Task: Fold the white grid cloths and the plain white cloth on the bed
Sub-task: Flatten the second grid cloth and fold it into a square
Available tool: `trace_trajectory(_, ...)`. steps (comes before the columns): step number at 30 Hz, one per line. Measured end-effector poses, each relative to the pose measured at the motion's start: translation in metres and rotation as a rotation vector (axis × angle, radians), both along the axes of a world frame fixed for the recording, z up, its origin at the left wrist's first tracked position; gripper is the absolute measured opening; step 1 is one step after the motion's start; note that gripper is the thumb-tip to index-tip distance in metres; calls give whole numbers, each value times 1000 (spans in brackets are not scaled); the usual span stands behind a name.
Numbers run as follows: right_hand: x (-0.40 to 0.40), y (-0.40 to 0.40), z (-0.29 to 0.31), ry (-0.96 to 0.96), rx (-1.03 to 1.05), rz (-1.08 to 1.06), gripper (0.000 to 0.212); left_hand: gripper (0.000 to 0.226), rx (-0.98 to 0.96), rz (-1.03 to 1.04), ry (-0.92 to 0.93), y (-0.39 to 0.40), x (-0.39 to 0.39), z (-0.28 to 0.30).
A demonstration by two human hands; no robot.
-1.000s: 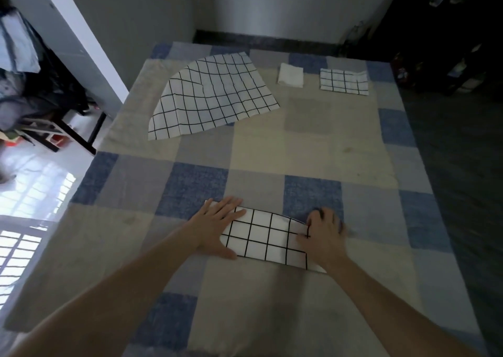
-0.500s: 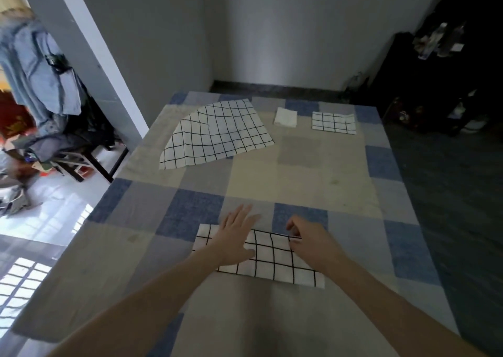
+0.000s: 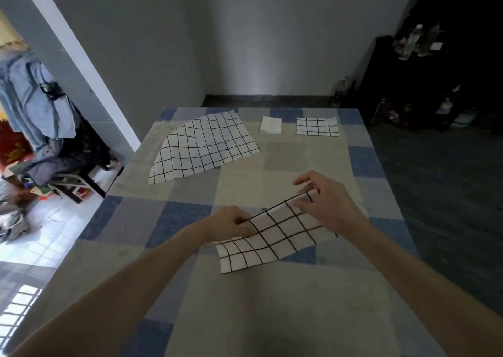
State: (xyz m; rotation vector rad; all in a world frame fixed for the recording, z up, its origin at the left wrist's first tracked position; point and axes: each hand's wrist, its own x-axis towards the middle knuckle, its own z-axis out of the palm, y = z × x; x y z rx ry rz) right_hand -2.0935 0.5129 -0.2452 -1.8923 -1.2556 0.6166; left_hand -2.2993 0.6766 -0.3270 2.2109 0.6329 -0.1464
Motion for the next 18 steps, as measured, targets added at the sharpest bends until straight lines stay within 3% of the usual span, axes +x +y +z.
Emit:
trace_trajectory(5,31,14,2,-71,-14,-19,37,35,-176,20,-56,-15,1,13)
trace_trajectory(8,38,11,-17,-248,-47,-95,48,34,-320,125,-131,-28,-3,11)
trace_trajectory(10,27,2,-34,-342,-11,-127,42,41,-366,200,-154,-31,-7,6)
trace_trajectory(12,10,-10,-51,-349,51,-169,19,30,-395,279,-174,-33,-9,5)
trace_trajectory(13,1,-15,-60,-305,18,-186,12,24,-409,316,-182,-33,-10,4)
trace_trajectory(15,-15,-22,-79,-19,-250,-208,37,19,-443,380,-208,-32,-9,1)
trace_trajectory(17,-27,-24,-89,480,-608,-225,61,15,-464,419,-220,-33,-7,0)
trace_trajectory(18,-29,-23,-94,758,-684,-212,67,14,-466,427,-217,-32,-5,0)
